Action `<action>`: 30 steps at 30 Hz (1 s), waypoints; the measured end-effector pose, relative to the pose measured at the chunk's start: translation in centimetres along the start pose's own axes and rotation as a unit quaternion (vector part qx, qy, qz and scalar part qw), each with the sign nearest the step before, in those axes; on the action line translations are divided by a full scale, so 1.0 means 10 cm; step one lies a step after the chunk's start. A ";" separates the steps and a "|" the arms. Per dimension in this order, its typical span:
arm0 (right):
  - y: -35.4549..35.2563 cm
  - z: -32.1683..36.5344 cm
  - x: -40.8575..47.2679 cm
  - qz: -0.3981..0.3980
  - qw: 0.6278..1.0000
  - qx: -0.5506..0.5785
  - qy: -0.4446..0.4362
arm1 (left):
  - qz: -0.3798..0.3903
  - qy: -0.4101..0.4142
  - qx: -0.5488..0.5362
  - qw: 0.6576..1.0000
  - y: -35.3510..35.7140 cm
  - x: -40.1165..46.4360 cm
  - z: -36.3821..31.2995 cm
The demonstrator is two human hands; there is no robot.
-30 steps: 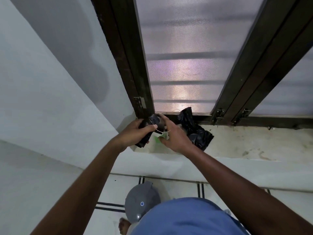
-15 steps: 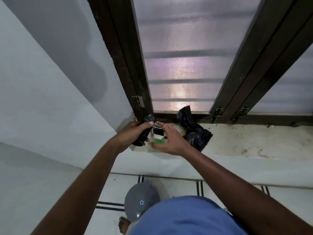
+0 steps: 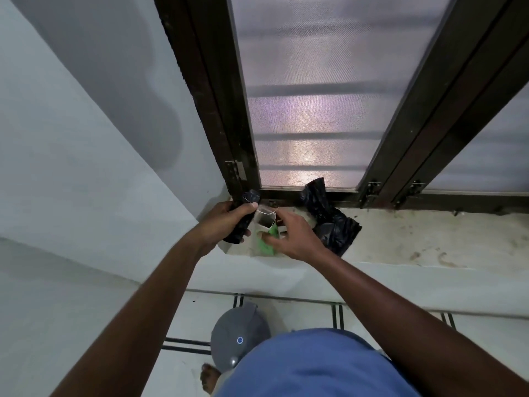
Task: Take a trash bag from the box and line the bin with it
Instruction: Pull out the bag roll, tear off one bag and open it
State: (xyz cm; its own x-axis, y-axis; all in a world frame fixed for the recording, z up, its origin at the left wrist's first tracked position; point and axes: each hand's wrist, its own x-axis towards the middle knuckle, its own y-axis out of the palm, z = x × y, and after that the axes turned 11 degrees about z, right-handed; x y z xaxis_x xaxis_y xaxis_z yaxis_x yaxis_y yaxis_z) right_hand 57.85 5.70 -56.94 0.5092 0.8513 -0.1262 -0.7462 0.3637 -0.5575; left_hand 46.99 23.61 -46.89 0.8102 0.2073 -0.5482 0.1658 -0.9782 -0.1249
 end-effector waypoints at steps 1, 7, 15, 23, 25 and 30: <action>0.01 -0.01 0.01 -0.006 1.000 -0.005 0.005 | -0.008 0.004 0.012 1.000 0.01 -0.01 -0.02; 0.03 -0.05 0.04 -0.021 0.999 -0.032 0.009 | -0.038 0.059 0.187 0.980 0.02 -0.02 -0.12; 0.02 -0.06 0.02 -0.004 0.999 -0.040 0.015 | -0.009 -0.008 0.549 0.836 0.10 0.05 -0.13; 0.04 0.03 0.03 0.003 0.998 -0.064 0.017 | -0.033 0.071 0.789 0.610 0.38 0.09 -0.39; 0.02 0.01 0.03 -0.004 0.998 -0.055 0.023 | -0.037 0.116 0.787 0.605 0.39 0.09 -0.41; -0.07 -0.06 0.00 -0.021 0.997 -0.060 0.031 | -0.046 0.159 0.791 0.589 0.29 0.11 -0.40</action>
State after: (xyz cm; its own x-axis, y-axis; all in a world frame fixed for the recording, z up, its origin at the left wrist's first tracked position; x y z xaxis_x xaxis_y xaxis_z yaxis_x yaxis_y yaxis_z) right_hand 58.63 5.24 -57.00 0.5671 0.8100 -0.1496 -0.6689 0.3468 -0.6575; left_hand 50.61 21.01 -44.59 0.9447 0.0009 -0.3280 -0.3108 0.3223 -0.8942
